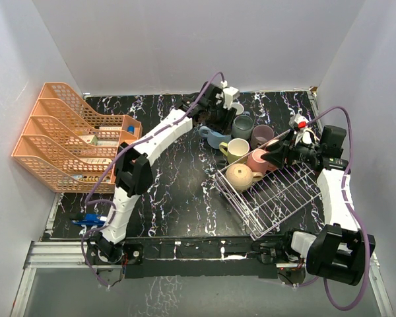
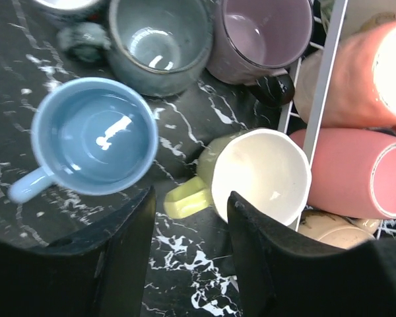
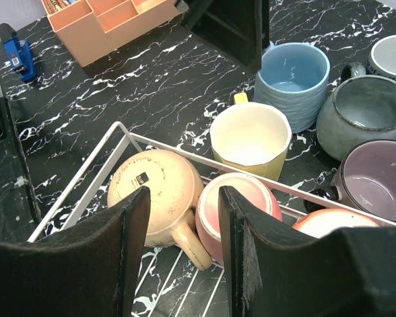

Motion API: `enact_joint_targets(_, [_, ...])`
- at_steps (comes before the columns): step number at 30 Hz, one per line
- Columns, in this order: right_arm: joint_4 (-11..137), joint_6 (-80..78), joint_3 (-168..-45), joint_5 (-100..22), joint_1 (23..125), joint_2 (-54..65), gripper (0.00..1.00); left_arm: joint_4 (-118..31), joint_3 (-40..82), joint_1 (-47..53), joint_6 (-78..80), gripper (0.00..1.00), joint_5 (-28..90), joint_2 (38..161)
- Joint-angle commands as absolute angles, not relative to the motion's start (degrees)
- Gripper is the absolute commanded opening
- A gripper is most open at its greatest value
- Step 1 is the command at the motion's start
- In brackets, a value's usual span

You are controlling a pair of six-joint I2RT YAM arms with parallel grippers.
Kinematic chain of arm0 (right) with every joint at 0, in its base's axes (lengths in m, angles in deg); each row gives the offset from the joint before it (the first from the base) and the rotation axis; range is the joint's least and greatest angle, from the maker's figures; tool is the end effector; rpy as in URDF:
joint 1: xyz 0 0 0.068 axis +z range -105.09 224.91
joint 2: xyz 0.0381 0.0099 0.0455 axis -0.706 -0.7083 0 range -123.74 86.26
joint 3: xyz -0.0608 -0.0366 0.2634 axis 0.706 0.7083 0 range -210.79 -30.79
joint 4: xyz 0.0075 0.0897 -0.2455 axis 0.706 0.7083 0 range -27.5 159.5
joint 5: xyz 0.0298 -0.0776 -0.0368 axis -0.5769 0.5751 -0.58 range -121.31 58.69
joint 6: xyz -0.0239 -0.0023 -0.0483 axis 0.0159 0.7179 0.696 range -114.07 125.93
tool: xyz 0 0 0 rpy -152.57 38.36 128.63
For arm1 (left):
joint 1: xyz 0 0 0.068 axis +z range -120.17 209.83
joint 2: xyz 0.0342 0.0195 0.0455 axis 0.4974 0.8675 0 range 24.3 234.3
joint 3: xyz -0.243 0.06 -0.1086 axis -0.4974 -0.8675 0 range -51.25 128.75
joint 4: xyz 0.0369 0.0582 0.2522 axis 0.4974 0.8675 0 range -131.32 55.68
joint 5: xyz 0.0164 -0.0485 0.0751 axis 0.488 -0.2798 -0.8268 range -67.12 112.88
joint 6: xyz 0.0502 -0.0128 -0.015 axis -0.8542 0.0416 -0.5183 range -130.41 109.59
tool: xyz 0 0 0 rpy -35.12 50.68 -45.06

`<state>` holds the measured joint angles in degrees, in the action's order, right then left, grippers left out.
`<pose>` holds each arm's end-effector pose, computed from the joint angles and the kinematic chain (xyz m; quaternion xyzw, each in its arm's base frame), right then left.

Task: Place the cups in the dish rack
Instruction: Pick up the cup at the center of the board.

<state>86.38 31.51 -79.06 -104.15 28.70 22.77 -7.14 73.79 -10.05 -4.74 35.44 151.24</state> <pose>0.2207 -0.0287 0.2900 -0.3136 0.7033 0.3775 0.5143 0.3891 -0.3351 0.3123 0.3080 0.8322 -0.2643 0.3778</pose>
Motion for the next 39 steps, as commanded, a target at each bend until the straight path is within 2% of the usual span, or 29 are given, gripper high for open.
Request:
enact_joint_targets(1, [83.2,31.1,-78.5,-105.2,27.8,23.5,0.48,-1.9,80.2,-10.2,-6.4,0.44,43.5,155.1])
enact_joint_targets(6, [82.9,30.5,-78.3,-105.6,27.1,23.3,0.48,-0.4,85.4,-10.1,-5.7,0.41,47.2,159.6])
enact_joint_targets(13, [82.8,30.4,-78.3,-105.8,27.1,22.9,0.48,-0.9,83.4,-10.2,-5.0,0.4,47.6,160.6])
enact_joint_targets(20, [82.8,30.4,-78.3,-105.9,27.1,22.8,0.48,-1.3,82.8,-10.4,-4.3,0.34,48.4,161.6])
enact_joint_targets(33, [82.7,30.3,-78.2,-105.7,27.1,22.5,0.48,0.9,86.6,-12.7,-7.0,0.33,39.4,165.2])
enact_joint_targets(34, [82.7,30.3,-78.2,-105.7,27.1,22.6,0.48,0.9,86.7,-12.9,-7.1,0.31,39.1,165.3])
enact_joint_targets(39, [82.8,30.3,-78.2,-105.8,27.1,22.4,0.48,0.1,87.5,-13.2,-7.1,0.09,38.7,165.4])
